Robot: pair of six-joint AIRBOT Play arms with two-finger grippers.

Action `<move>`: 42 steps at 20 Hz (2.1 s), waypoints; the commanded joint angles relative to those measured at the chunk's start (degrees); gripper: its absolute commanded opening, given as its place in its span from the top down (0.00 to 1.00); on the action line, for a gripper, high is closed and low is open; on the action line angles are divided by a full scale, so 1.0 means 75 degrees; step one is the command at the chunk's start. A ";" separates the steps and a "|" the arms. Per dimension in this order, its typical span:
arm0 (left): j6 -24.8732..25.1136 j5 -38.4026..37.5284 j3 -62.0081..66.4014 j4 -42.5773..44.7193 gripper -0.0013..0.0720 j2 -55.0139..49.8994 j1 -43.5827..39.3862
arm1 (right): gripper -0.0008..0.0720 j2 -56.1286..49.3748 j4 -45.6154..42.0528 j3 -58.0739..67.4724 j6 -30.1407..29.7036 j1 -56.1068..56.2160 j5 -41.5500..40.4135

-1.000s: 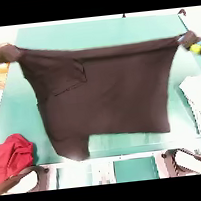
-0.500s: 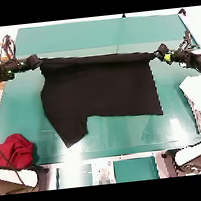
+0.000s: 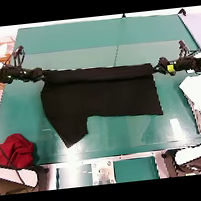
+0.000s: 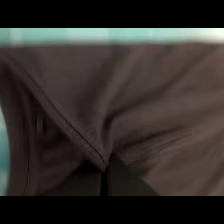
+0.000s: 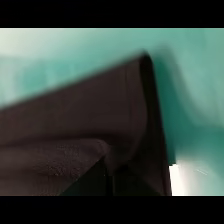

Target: Fold the shirts.

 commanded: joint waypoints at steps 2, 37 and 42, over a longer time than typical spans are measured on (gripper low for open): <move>-0.0402 -0.0935 0.0006 0.0775 0.96 -0.0006 -0.0015 | 0.97 0.0189 -0.0670 -0.0825 0.0274 0.0009 0.0195; -0.0187 0.0988 -0.9413 -0.2585 0.32 0.5155 0.1378 | 0.40 0.6723 0.0740 -0.8749 0.1638 -0.2043 -0.0962; 0.1116 0.1064 -0.9413 -0.4278 0.93 0.5123 0.1381 | 0.40 0.6615 0.1635 -0.8754 0.1644 -0.1131 -0.1751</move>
